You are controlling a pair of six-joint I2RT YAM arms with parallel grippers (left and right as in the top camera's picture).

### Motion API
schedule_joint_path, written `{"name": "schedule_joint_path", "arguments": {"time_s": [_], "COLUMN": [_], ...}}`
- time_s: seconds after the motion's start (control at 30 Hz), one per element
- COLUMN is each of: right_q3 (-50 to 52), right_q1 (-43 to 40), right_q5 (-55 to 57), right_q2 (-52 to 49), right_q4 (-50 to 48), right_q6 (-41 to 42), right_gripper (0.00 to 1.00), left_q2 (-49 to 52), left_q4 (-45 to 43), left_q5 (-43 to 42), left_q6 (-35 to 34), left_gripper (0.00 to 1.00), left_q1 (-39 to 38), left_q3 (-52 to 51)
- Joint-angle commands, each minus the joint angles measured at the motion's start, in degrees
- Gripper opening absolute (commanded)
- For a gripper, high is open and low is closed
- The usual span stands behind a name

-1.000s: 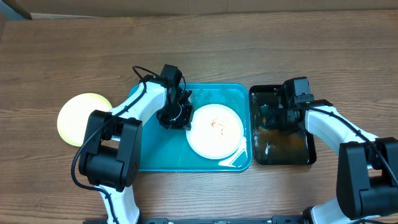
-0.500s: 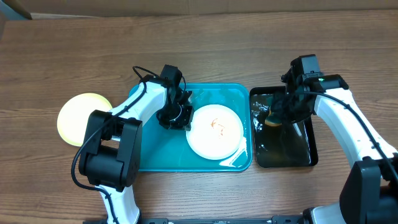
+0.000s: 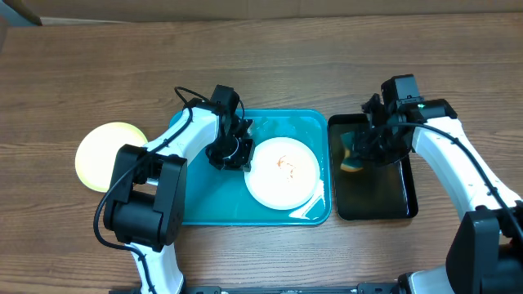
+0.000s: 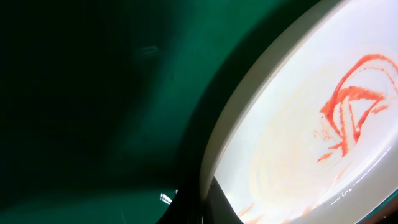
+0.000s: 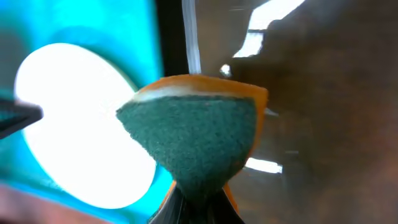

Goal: Clean dirty plates on tray and stack at the side
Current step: 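Grasp the green sponge in the black tray with the right gripper, then scrub the sauce-smeared white plate with the sponge in the right gripper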

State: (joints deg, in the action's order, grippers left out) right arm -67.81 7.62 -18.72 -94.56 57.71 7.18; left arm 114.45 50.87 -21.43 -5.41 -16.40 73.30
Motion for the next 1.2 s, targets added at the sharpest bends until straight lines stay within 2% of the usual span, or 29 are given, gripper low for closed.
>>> {"name": "schedule_joint_path", "arguments": {"time_s": [0.0, 0.13, 0.3, 0.43, 0.7, 0.87, 0.97, 1.17], "right_q3": [0.0, 0.0, 0.0, 0.0, 0.0, -0.1, -0.2, -0.2], "right_q1": [4.8, 15.1, 23.2, 27.1, 28.2, 26.5, 24.4, 22.8], "right_q5": [-7.1, -2.9, 2.9, 5.4, 8.7, 17.7, 18.1, 16.0], "right_q2": [0.8, 0.2, -3.3, -9.3, -15.8, -16.9, -16.9, -16.9], "right_q4": [-2.2, -9.4, -13.2, -17.2, -24.2, -21.6, -18.4, -8.1], "right_q6": [-2.9, 1.8, 7.2, 10.1, 10.5, 13.6, 17.0, 17.1], "right_gripper": [0.04, 0.03, 0.04, 0.03, 0.04, 0.04, 0.04, 0.04], "left_q2": [1.0, 1.0, 1.0, 1.0, 1.0, 1.0, 1.0, 1.0], "left_q4": [-0.1, -0.1, 0.1, 0.1, 0.1, 0.2, 0.5, 0.6], "left_q5": [2.3, 2.3, 2.3, 2.3, 1.9, 1.9, 1.9, 2.4], "left_q6": [0.2, 0.2, 0.2, 0.2, 0.0, 0.0, 0.0, 0.0], "left_gripper": [0.04, 0.04, 0.04, 0.04, 0.04, 0.04, 0.04, 0.04], "left_q1": [0.1, 0.1, 0.1, 0.1, 0.1, 0.1, 0.1, 0.1], "left_q3": [-0.1, -0.1, -0.1, -0.1, -0.1, -0.1, -0.1, -0.1]}}
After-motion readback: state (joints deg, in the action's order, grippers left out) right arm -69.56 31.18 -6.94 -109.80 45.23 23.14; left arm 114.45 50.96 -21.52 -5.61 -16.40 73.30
